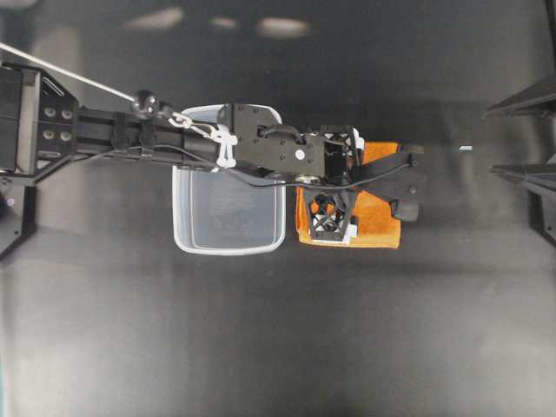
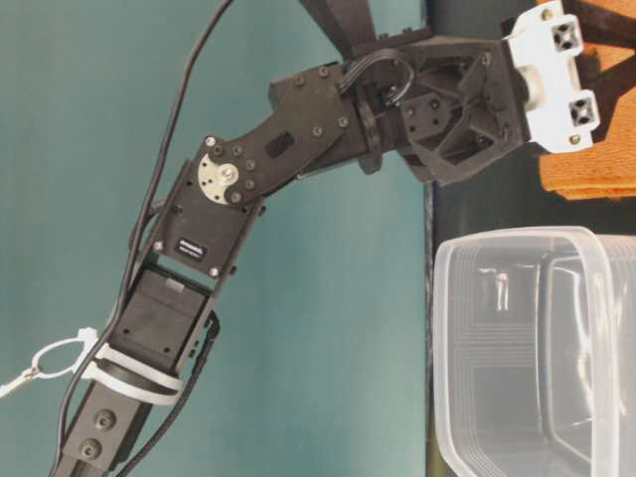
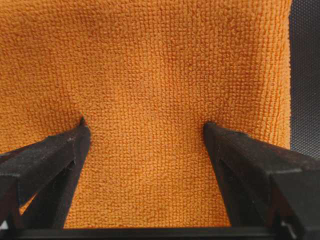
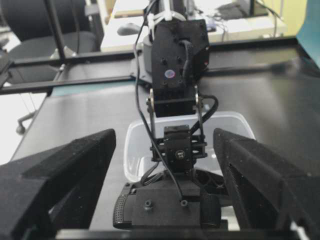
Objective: Place the orange towel into the container with the left arm.
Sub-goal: 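Lower the left gripper onto the orange towel and pinch its edge, then lift the towel and carry it left over the clear container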
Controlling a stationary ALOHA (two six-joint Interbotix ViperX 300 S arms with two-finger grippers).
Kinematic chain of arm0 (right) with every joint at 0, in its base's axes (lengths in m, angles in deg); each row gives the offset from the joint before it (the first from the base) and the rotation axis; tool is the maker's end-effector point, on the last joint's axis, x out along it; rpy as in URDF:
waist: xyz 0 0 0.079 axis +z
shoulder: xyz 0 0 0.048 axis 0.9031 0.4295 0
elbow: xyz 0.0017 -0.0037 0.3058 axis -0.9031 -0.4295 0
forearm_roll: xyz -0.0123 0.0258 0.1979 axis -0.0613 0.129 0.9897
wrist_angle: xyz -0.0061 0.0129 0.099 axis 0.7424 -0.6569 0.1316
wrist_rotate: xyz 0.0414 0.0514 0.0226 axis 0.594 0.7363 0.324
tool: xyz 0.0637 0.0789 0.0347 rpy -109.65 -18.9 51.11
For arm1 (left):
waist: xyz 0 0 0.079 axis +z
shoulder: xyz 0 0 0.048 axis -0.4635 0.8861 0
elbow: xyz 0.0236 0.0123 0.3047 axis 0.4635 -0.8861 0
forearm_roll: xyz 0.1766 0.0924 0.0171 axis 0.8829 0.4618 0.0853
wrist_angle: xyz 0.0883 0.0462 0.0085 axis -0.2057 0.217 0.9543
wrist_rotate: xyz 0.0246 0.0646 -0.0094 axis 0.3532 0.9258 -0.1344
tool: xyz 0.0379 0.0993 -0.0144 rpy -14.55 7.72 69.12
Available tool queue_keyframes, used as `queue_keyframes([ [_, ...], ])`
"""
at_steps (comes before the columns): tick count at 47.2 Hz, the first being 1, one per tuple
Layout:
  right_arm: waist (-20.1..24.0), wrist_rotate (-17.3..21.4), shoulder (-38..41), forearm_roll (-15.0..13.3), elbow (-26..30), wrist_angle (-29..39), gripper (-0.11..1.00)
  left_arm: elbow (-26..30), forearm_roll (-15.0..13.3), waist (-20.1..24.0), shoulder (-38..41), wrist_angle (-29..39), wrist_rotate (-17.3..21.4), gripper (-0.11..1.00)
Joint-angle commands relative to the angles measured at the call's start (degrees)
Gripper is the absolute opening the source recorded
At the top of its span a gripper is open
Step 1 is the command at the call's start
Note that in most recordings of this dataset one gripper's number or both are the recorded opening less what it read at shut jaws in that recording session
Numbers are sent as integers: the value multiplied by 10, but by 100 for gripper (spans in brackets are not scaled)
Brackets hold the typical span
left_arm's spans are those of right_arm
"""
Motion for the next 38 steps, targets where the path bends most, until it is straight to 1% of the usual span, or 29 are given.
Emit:
queue_keyframes([
  [1, 0, -1, 4, 1, 8, -1, 76, 2, 1, -5, 0, 0, 0, 90],
  [8, 0, -1, 4, 1, 7, 0, 76, -4, 1, -2, -2, 1, -9, 88],
  [11, 0, 0, 4, 2, 7, 0, 76, -4, 1, -1, -3, 1, -8, 84],
  [13, 0, 0, 4, 1, 7, 0, 76, -4, 1, -3, -2, 2, -8, 79],
  [16, 0, 1, 4, 1, 7, 0, 76, -2, 1, -5, -3, 2, -5, 67],
  [25, 0, 2, -4, 1, 10, 0, 76, 1, 2, -15, -14, 4, 2, 16],
  [27, 0, 2, -6, 1, 10, 0, 76, 2, 1, -15, -22, 6, 3, 8],
  [28, 0, 2, -7, 1, 10, 0, 76, 3, 1, -15, -27, 7, 3, 6],
  [34, 0, 3, -14, 2, 12, 0, 76, 11, 1, -16, -75, 35, 2, 6],
  [38, 2, 2, -20, 1, 16, 0, 76, 17, 1, -18, -127, 67, 2, 6],
])
